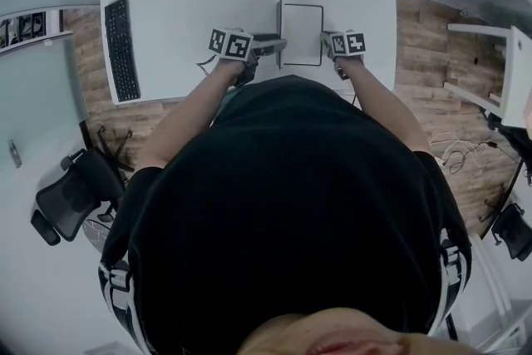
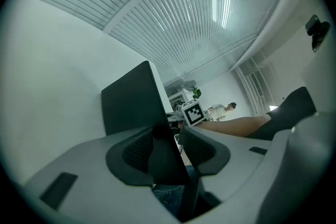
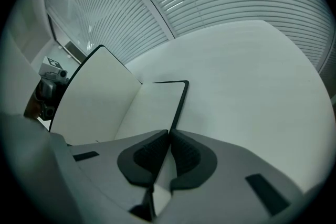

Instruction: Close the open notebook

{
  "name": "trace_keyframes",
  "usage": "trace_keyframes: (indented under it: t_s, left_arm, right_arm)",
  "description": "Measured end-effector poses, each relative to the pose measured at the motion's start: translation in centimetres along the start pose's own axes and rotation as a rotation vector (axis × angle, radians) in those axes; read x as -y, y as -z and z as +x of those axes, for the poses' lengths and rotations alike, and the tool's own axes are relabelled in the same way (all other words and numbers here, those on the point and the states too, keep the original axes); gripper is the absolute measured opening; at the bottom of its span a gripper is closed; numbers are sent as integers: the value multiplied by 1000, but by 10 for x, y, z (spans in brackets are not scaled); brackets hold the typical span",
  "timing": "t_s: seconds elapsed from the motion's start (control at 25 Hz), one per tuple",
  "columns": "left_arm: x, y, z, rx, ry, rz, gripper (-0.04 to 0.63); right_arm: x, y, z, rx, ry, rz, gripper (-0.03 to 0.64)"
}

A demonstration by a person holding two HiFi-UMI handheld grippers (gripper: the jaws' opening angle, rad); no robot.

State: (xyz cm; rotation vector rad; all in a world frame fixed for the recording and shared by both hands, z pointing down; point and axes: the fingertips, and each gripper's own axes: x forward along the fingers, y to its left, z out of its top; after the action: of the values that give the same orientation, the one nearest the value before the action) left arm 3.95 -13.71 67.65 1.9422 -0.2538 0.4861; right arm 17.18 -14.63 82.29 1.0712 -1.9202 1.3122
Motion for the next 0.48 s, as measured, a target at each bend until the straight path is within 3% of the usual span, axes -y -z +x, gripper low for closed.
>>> trace_keyframes:
  t_s: [0.16,0.32,0.48]
  left_arm:
    - [13,-1,15,-30,45,13,187]
    - [14,4,21,-43,48,6,187]
    - [3,7,20,-41,32,-21,187]
  right_arm:
    - [0,1,-4,13,18,-31,51]
    - [4,5,-11,17,80,-58,44]
    - [9,9,-13,8,87,-69,44]
